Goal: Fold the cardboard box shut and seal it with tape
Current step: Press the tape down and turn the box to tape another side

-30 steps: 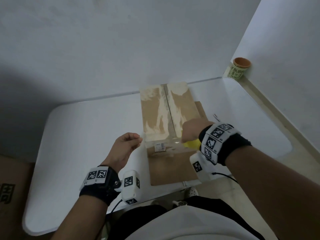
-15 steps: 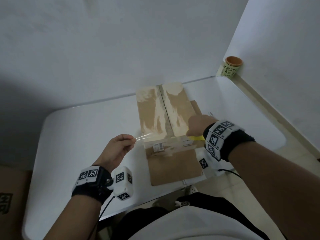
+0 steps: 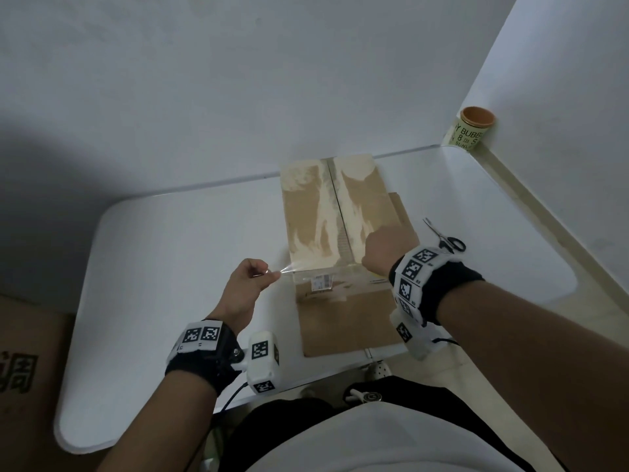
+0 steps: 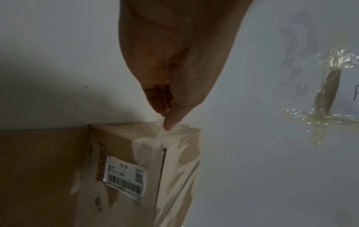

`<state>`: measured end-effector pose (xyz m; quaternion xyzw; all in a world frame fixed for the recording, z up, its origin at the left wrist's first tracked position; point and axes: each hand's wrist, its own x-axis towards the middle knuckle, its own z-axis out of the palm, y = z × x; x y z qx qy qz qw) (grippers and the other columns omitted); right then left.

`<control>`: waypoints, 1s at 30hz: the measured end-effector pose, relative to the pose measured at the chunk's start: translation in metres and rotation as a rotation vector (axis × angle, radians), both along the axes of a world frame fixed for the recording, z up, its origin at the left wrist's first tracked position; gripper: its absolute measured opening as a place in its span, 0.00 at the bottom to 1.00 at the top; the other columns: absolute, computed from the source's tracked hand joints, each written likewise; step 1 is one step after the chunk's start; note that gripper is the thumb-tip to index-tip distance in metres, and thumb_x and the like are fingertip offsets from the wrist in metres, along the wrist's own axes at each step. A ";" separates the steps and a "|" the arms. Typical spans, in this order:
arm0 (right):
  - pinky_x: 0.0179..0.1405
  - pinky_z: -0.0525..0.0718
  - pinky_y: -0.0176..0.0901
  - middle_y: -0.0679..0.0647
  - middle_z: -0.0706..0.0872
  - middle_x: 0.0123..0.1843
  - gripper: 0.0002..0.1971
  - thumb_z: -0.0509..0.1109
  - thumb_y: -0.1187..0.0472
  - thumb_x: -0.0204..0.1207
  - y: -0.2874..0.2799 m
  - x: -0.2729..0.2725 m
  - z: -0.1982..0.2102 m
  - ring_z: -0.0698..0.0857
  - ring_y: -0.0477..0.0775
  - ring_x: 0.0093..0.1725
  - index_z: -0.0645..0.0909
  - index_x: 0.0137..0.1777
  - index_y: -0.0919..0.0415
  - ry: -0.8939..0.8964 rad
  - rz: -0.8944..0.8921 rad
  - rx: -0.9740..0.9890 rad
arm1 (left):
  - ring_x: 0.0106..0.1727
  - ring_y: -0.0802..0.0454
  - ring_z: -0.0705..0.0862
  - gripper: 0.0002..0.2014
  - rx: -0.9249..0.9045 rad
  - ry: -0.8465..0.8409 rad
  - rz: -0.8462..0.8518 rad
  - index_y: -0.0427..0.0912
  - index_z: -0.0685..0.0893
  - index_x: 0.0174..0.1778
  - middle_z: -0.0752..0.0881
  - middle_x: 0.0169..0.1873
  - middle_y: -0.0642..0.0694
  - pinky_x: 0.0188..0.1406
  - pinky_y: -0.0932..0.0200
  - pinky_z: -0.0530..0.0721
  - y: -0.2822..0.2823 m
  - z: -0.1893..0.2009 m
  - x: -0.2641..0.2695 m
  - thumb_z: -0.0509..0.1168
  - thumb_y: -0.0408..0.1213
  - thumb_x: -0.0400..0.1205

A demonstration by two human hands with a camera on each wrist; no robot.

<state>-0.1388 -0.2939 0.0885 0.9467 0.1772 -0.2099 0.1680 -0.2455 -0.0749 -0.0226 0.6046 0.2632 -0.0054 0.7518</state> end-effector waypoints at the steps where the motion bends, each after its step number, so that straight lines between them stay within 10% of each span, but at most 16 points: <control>1: 0.38 0.74 0.42 0.53 0.74 0.30 0.11 0.59 0.62 0.82 0.002 0.001 -0.001 0.74 0.51 0.29 0.76 0.38 0.62 0.006 -0.023 0.014 | 0.43 0.52 0.79 0.13 0.005 0.001 0.004 0.44 0.77 0.38 0.78 0.36 0.50 0.57 0.58 0.78 -0.001 0.000 0.000 0.71 0.22 0.76; 4: 0.35 0.74 0.41 0.52 0.73 0.30 0.16 0.59 0.62 0.82 0.002 0.005 -0.006 0.71 0.50 0.26 0.72 0.30 0.60 -0.004 0.020 0.003 | 0.43 0.53 0.79 0.13 0.007 0.002 0.026 0.44 0.76 0.38 0.78 0.35 0.50 0.59 0.57 0.77 -0.003 -0.002 0.001 0.70 0.22 0.76; 9: 0.51 0.74 0.42 0.54 0.84 0.50 0.12 0.54 0.64 0.86 0.003 0.007 -0.025 0.81 0.52 0.43 0.80 0.51 0.62 0.037 0.121 -0.094 | 0.43 0.52 0.79 0.13 0.007 0.001 0.042 0.43 0.76 0.39 0.78 0.36 0.50 0.56 0.58 0.77 -0.001 -0.005 -0.001 0.71 0.23 0.77; 16: 0.58 0.78 0.44 0.55 0.84 0.59 0.11 0.59 0.60 0.83 0.011 0.007 -0.026 0.82 0.56 0.65 0.82 0.55 0.59 0.021 0.155 -0.099 | 0.44 0.53 0.81 0.11 0.020 0.010 0.041 0.42 0.77 0.42 0.79 0.37 0.49 0.56 0.60 0.78 0.002 -0.008 0.002 0.71 0.22 0.77; 19: 0.53 0.78 0.43 0.51 0.82 0.46 0.11 0.57 0.62 0.85 0.017 0.005 -0.028 0.84 0.52 0.52 0.79 0.44 0.58 0.034 0.034 -0.011 | 0.43 0.55 0.82 0.11 0.021 0.020 0.023 0.42 0.78 0.43 0.79 0.38 0.48 0.59 0.58 0.79 0.005 -0.007 0.002 0.71 0.22 0.76; 22: 0.28 0.70 0.39 0.49 0.75 0.31 0.17 0.56 0.64 0.83 0.021 0.006 -0.023 0.74 0.48 0.29 0.72 0.30 0.57 -0.021 0.103 -0.040 | 0.47 0.51 0.82 0.11 0.030 0.027 -0.004 0.42 0.80 0.44 0.80 0.40 0.46 0.64 0.56 0.78 0.009 -0.007 0.001 0.71 0.23 0.76; 30: 0.26 0.67 0.40 0.50 0.68 0.27 0.17 0.56 0.65 0.82 0.032 0.008 -0.016 0.66 0.47 0.25 0.70 0.30 0.59 0.035 0.095 -0.106 | 0.50 0.53 0.81 0.10 0.061 0.039 -0.022 0.43 0.81 0.45 0.81 0.43 0.49 0.68 0.54 0.76 0.013 -0.008 -0.001 0.71 0.25 0.76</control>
